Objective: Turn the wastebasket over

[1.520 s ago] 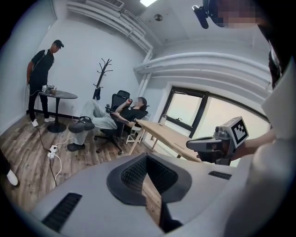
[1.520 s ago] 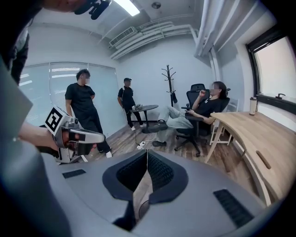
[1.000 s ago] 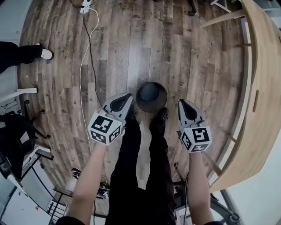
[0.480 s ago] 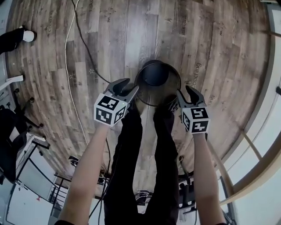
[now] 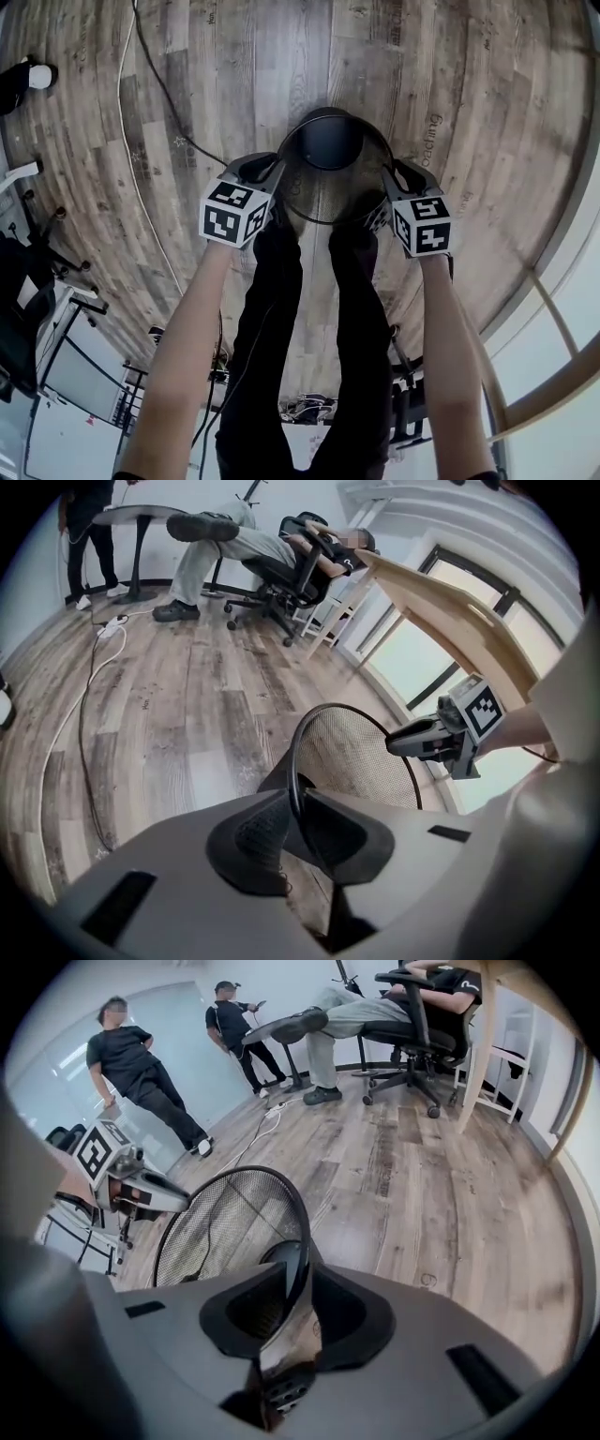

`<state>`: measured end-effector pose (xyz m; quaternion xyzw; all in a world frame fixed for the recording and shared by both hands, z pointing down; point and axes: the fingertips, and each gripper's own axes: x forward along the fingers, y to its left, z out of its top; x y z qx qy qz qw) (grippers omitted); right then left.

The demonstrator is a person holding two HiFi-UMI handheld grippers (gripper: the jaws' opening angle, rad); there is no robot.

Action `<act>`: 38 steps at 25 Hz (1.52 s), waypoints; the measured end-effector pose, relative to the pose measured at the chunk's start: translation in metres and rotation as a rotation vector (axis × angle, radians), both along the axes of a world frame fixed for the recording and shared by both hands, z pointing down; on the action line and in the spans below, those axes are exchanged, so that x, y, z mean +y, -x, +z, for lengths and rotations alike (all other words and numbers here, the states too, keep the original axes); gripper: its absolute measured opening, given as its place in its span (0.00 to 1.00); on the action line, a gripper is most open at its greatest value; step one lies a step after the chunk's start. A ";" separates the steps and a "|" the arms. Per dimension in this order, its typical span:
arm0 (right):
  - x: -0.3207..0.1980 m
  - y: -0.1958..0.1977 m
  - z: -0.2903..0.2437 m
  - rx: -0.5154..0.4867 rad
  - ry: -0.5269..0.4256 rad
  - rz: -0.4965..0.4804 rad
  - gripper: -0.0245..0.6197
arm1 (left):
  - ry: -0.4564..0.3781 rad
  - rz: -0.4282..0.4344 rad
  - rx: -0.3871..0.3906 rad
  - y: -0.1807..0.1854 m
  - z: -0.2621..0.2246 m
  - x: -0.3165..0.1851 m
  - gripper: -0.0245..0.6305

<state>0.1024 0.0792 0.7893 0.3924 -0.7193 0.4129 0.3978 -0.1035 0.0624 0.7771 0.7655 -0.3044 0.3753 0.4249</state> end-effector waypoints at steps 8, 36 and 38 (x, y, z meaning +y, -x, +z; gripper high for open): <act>-0.003 0.004 -0.004 -0.030 -0.018 0.031 0.15 | -0.035 0.107 -0.028 0.001 -0.001 -0.002 0.13; 0.005 0.005 -0.018 -0.024 -0.156 -0.048 0.13 | -0.267 0.163 -0.064 0.001 -0.015 -0.008 0.11; 0.029 0.004 -0.009 -0.027 -0.109 -0.076 0.13 | -0.220 0.213 -0.049 -0.003 -0.008 0.017 0.10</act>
